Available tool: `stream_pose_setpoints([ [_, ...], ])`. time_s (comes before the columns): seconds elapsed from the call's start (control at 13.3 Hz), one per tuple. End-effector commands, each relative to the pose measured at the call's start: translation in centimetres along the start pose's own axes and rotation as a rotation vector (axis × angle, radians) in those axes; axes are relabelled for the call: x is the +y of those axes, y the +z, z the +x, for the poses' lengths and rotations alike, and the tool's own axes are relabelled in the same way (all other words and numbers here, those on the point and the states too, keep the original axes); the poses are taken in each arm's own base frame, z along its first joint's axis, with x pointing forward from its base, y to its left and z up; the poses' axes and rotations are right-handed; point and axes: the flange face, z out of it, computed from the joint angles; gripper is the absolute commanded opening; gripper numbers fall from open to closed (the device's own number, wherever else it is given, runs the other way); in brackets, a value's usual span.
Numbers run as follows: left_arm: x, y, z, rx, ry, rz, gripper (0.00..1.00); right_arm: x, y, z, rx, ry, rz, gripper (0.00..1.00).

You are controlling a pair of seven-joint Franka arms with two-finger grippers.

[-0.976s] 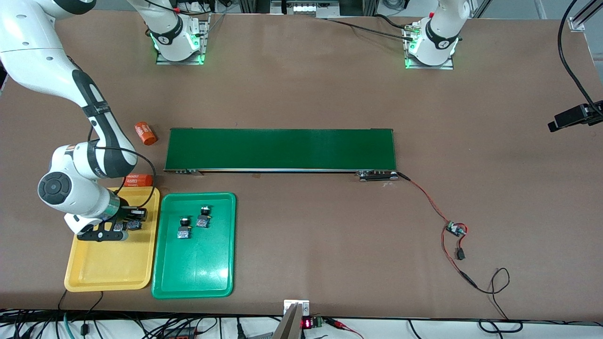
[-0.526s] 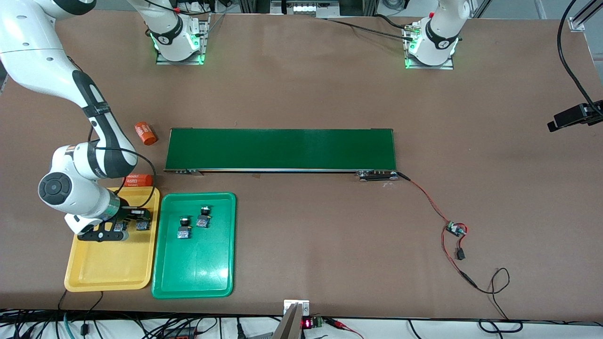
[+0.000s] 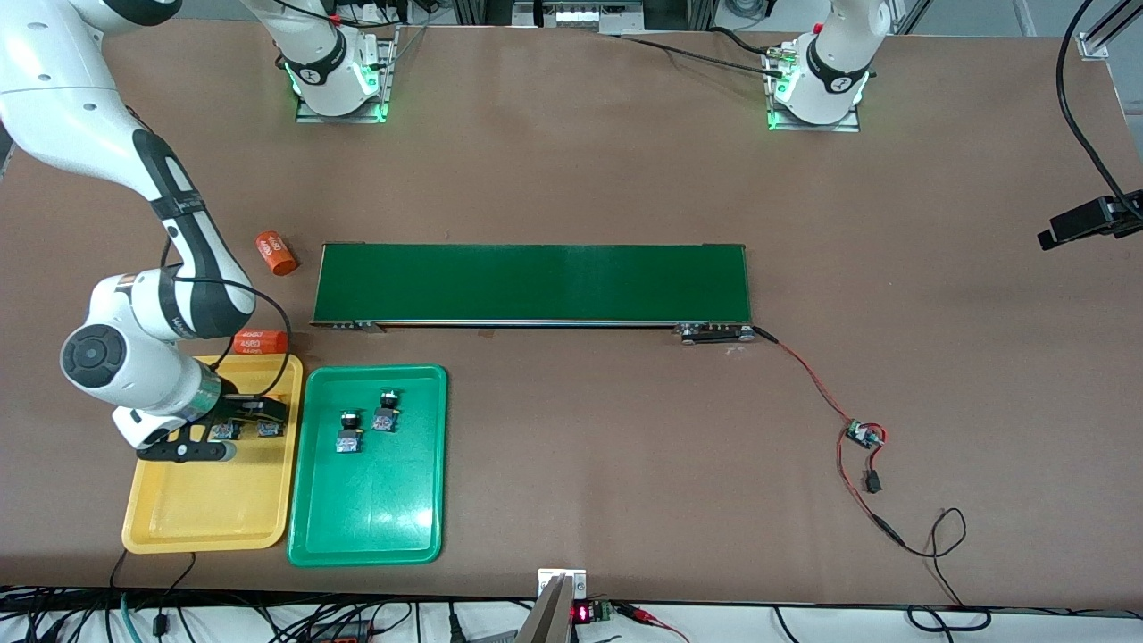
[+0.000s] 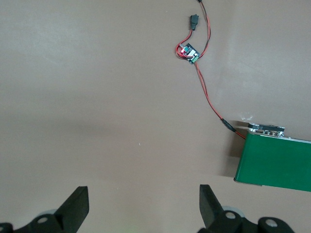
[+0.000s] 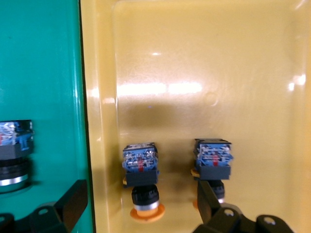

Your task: Sort buttons by color to trays

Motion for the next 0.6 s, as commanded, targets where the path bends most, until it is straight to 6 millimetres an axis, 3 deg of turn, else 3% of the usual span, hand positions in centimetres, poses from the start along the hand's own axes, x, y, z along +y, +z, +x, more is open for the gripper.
stream_pose_setpoints([
  [0.0, 0.6, -0.8, -0.4, 0.014, 0.022, 0.017, 1.0, -0.3, -8.1, 0.3, -0.025, 0.039, 0.029, 1.0],
  [0.15, 0.6, -0.8, -0.4, 0.021, 0.022, 0.016, 1.0, 0.1, -12.3, 0.7, -0.089, 0.072, 0.066, 1.0],
  [0.23, 0.9, -1.1, -0.2, 0.04, 0.026, 0.016, 1.0, 0.3, -15.9, 0.7, -0.085, 0.079, 0.067, 1.0],
  [0.3, 1.4, -1.1, -0.2, 0.045, 0.035, 0.016, 1.0, -0.7, -18.8, 0.1, -0.074, 0.073, 0.057, 1.0],
  [0.53, 1.8, -1.0, -0.3, 0.043, 0.043, 0.016, 1.0, 1.6, -26.1, -3.3, -0.089, 0.088, 0.087, 1.0],
])
